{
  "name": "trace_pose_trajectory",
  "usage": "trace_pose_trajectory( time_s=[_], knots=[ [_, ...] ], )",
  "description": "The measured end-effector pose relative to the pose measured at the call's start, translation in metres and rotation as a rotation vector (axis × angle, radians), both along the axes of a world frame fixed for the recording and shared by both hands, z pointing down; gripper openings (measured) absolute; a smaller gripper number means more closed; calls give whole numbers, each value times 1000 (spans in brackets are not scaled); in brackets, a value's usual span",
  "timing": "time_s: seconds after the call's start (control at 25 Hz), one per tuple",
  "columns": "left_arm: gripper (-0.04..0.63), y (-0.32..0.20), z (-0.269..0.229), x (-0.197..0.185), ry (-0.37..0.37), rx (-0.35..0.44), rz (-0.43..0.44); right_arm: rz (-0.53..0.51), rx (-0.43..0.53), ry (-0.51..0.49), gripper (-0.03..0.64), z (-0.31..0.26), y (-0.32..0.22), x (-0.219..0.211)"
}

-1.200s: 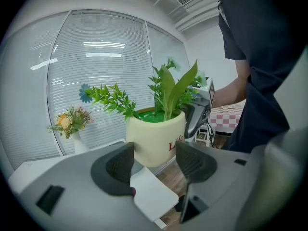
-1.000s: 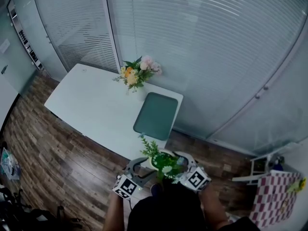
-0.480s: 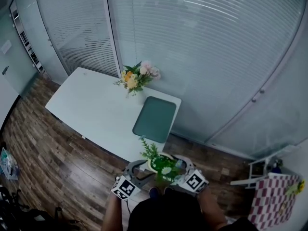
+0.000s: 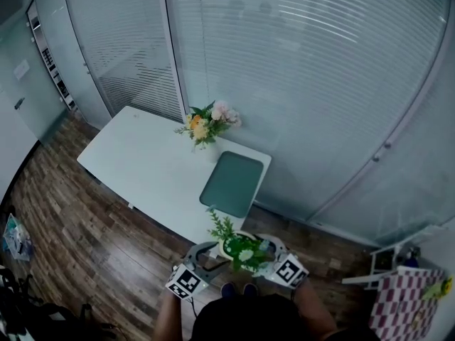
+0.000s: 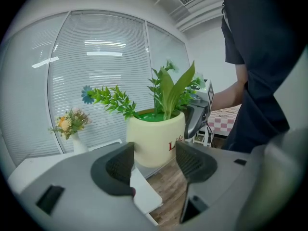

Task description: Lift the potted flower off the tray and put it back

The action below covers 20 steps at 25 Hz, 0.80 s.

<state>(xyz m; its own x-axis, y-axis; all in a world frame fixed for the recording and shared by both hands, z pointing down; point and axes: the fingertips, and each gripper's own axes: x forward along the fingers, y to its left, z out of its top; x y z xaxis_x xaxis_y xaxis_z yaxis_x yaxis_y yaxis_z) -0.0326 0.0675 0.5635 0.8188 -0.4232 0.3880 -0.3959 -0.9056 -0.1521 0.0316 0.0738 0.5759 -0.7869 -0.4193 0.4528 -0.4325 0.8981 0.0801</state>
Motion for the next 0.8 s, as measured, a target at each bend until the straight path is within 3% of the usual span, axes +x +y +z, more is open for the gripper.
trace_pose_trajectory(
  time_s=[0.2,0.52,0.8],
  knots=[
    [270,6,2,1,-30,7,-30,-20,25,13,385,-1,5,-1],
    [270,18,-9,-1,-3,6,-52,-36,-7,-51,385,-7,15,-2],
    [270,22,-16,-1,-4,17,-52,-43,16,-41,385,-16,19,-3]
  ],
)
